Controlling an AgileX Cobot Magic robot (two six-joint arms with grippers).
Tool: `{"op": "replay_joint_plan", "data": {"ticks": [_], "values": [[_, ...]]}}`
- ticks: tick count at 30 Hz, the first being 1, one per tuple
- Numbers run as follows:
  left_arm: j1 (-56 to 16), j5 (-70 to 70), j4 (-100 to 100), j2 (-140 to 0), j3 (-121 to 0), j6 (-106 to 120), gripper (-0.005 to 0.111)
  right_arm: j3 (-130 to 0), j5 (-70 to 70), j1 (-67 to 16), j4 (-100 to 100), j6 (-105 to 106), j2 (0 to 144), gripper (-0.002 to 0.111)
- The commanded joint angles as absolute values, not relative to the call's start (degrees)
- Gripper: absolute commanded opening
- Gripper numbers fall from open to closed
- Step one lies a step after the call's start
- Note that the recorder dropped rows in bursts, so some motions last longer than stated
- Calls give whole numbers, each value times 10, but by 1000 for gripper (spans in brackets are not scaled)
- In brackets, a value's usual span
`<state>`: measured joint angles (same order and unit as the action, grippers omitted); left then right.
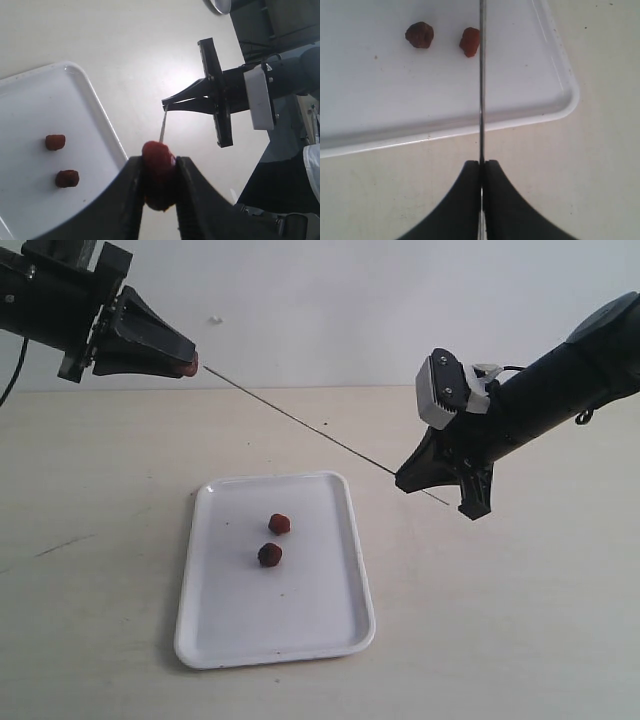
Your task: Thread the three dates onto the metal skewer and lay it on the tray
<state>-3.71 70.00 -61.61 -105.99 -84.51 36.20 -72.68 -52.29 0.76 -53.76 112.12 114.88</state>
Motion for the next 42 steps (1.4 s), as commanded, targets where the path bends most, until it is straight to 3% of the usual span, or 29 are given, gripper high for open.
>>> {"op": "replay_joint_plan", "data": {"ticks": [1, 42], "values": [[-41, 700, -622, -1061, -846, 360, 23, -731, -524, 7, -545, 1131, 1147, 0], [-41, 700, -623, -1047, -846, 386, 23, -731, -521, 7, -554, 1130, 1147, 0]]}}
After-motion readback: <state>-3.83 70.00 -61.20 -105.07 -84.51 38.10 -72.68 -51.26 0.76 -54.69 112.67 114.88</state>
